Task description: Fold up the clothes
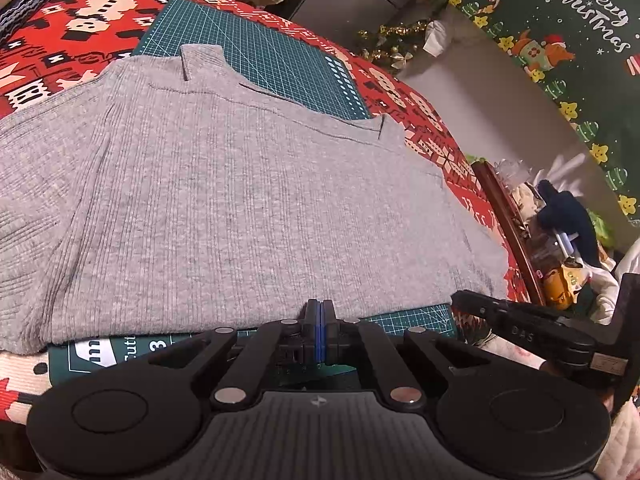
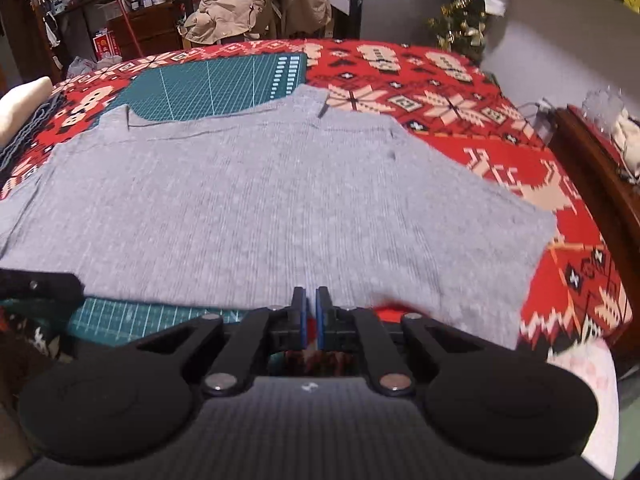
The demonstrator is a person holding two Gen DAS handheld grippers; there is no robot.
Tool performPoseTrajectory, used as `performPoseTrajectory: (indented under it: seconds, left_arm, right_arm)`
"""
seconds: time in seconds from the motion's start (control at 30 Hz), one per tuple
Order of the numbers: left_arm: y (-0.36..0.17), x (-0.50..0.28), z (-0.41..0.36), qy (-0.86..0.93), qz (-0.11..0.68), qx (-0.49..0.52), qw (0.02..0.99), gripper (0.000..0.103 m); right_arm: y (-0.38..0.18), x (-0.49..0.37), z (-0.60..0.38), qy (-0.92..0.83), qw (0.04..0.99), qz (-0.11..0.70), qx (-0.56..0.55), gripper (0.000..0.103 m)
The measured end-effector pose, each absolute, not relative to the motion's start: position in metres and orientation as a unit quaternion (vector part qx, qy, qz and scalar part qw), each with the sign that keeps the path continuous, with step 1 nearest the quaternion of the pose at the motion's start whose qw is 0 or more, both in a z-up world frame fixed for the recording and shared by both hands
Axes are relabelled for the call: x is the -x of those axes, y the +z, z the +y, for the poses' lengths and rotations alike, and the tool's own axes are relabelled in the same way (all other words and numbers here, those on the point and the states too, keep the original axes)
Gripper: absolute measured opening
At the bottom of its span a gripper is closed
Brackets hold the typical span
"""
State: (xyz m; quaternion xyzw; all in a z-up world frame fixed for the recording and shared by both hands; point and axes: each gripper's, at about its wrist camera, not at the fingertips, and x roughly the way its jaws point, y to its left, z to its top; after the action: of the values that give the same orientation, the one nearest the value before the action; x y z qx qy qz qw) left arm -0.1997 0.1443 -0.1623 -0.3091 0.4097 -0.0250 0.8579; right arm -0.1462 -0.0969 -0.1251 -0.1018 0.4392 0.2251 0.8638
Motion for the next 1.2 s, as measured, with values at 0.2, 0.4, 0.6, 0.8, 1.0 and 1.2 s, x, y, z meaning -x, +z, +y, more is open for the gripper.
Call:
performPoseTrajectory:
  seconds: [0.2, 0.4, 0.6, 0.8, 1.0, 1.2]
  left_arm:
    - [-0.162, 0.2, 0.144, -0.025, 0.41, 0.308, 0.858, 0.003]
    - [-0.162, 0.199, 0.143, -0.025, 0.411, 0.308, 0.857, 0.003]
    - [-0.162, 0.199, 0.144, -0.025, 0.411, 0.308, 0.858, 0.003]
    - [-0.162, 0.199, 0.144, -0.026, 0.411, 0.308, 0.857, 0.003]
    - [-0.162, 0.198, 0.144, -0.027, 0.412, 0.313, 0.856, 0.003]
    - [-0.163, 0.198, 0.144, -0.028, 0.411, 0.313, 0.856, 0.003]
  right_arm:
    - [-0.111, 0.134, -0.103, 0.219, 0.878, 0.415, 0.096, 0.005]
    - [-0.123, 0.124, -0.115, 0.197, 0.87, 0.444, 0.087, 0.005]
    - [-0.113, 0.128, -0.129, 0.205, 0.866, 0.452, 0.059, 0.006]
    - [-0.115, 0.109, -0.133, 0.187, 0.868, 0.457, 0.061, 0.006]
    - [-0.12, 0.119, -0.146, 0.189, 0.858, 0.475, 0.054, 0.005]
    - [-0.103, 0.121, -0.155, 0.197, 0.868, 0.453, 0.046, 0.006]
